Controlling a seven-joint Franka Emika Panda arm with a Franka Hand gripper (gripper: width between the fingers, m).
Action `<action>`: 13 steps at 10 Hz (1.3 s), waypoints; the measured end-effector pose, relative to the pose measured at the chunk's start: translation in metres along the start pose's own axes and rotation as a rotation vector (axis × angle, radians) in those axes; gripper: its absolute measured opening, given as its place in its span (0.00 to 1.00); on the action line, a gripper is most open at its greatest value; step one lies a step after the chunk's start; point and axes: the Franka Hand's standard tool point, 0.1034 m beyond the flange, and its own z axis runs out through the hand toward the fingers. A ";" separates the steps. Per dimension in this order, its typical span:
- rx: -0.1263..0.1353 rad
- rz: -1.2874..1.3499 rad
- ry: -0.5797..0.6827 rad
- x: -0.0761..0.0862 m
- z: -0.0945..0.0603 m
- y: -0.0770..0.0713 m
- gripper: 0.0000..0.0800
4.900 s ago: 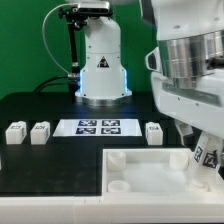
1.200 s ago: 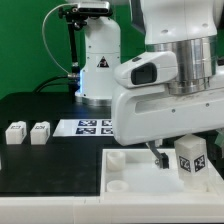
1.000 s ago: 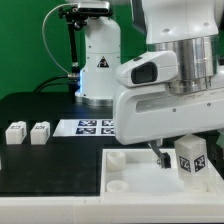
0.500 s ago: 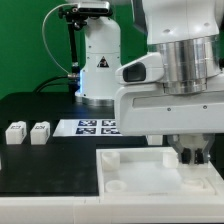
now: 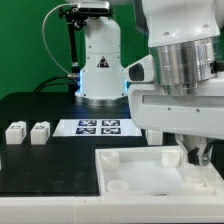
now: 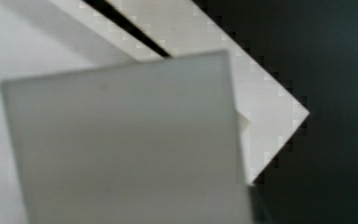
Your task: Assemble one leg
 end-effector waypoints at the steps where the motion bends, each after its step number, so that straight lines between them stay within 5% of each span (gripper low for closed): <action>1: 0.000 -0.012 0.000 0.000 0.000 0.000 0.00; 3: -0.023 -0.111 -0.028 -0.002 -0.005 -0.003 0.01; 6: -0.095 -0.635 -0.007 -0.015 -0.012 -0.016 0.62; 7: -0.051 -0.656 0.031 -0.015 -0.014 -0.016 0.62; 8: -0.070 -0.807 0.021 -0.014 -0.013 -0.009 0.77; 10: -0.081 -1.014 0.020 -0.012 -0.013 -0.009 0.80; 13: -0.114 -1.416 0.007 -0.017 -0.016 0.011 0.81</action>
Offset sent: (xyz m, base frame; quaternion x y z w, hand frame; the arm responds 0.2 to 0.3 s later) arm 0.0073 0.0030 0.0192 -0.0563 -0.0232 -0.1942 0.9791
